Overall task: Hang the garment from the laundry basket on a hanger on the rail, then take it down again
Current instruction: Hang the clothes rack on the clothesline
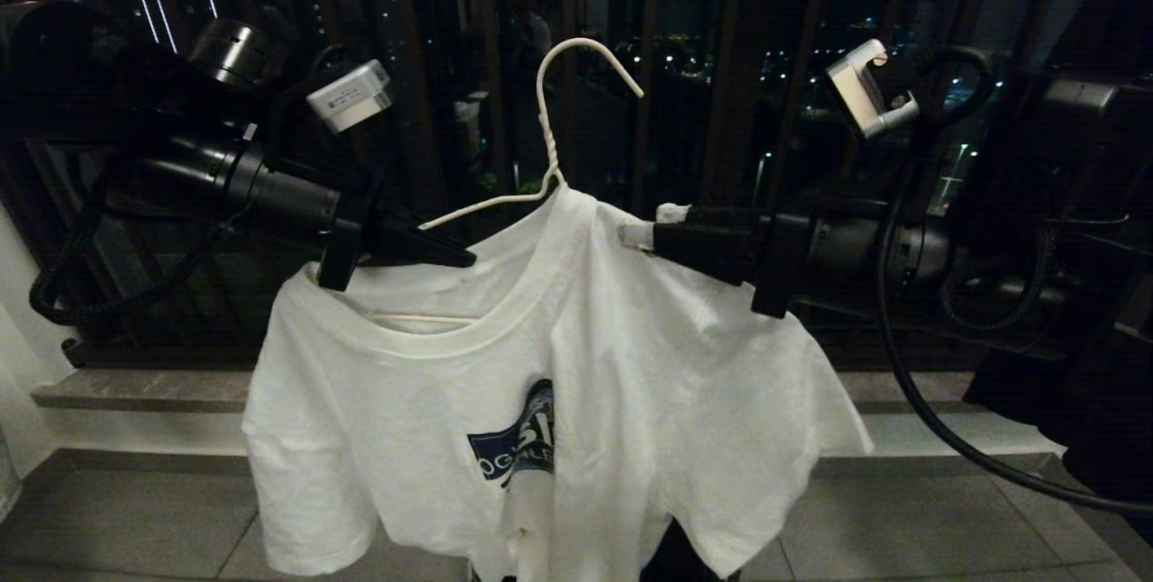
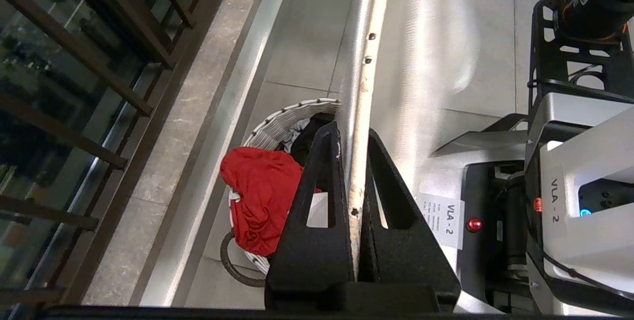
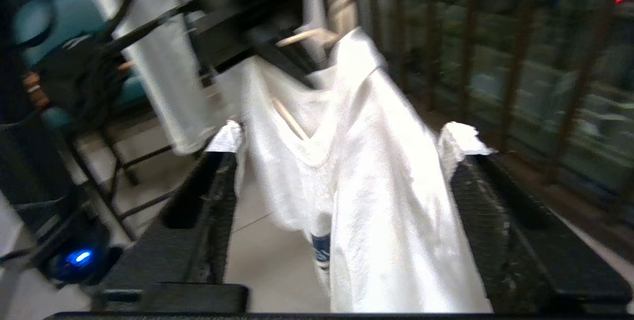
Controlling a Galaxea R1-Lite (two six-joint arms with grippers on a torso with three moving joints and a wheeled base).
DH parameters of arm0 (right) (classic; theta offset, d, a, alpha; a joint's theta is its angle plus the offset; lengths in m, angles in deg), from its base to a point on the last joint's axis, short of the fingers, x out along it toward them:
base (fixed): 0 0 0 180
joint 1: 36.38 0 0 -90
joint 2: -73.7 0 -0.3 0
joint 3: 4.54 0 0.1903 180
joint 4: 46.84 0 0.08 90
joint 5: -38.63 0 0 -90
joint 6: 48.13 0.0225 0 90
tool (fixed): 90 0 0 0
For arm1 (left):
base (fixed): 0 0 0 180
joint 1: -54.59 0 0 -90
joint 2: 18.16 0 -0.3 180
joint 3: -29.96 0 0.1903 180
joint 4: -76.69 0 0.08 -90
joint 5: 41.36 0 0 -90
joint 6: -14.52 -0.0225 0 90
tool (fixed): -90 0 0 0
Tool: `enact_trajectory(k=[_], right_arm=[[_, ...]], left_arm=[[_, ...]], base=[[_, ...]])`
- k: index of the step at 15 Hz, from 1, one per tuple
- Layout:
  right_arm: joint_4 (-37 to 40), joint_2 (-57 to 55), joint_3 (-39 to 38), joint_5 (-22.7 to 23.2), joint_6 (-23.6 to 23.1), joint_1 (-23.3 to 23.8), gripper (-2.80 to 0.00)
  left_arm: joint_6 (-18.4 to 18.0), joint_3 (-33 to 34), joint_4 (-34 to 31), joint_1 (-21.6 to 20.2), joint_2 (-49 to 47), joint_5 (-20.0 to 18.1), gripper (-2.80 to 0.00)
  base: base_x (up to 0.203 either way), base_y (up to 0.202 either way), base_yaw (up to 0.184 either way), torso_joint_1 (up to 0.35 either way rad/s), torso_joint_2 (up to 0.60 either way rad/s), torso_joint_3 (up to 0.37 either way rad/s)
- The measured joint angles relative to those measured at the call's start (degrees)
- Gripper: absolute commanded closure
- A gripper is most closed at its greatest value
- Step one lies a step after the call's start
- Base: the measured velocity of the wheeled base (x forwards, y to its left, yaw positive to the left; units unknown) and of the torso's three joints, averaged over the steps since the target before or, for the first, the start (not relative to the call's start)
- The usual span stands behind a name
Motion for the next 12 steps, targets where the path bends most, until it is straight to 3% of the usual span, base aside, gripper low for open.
enact_trajectory(k=[6, 7, 12], right_arm=[[0.7, 0.5, 2.1, -0.4, 0.1, 3.9, -2.8], [1.4, 0.5, 2.2, -0.4, 0.0, 4.1, 0.0], [2.3, 1.1, 2.5, -1.6, -0.1, 4.1, 0.0]], left_arm=[[0.0, 0.4, -0.1, -1.6, 1.8, -0.2, 0.0], [0.2, 0.5, -0.1, -1.9, 2.0, -0.2, 0.0], [2.5, 0.2, -0.5, -2.5, 3.0, -0.9, 0.0]], base=[[0.0, 0.0, 0.0, 0.0, 0.0, 0.0], [0.0, 0.0, 0.0, 0.0, 0.0, 0.0], [0.0, 0.0, 0.0, 0.0, 0.0, 0.0]])
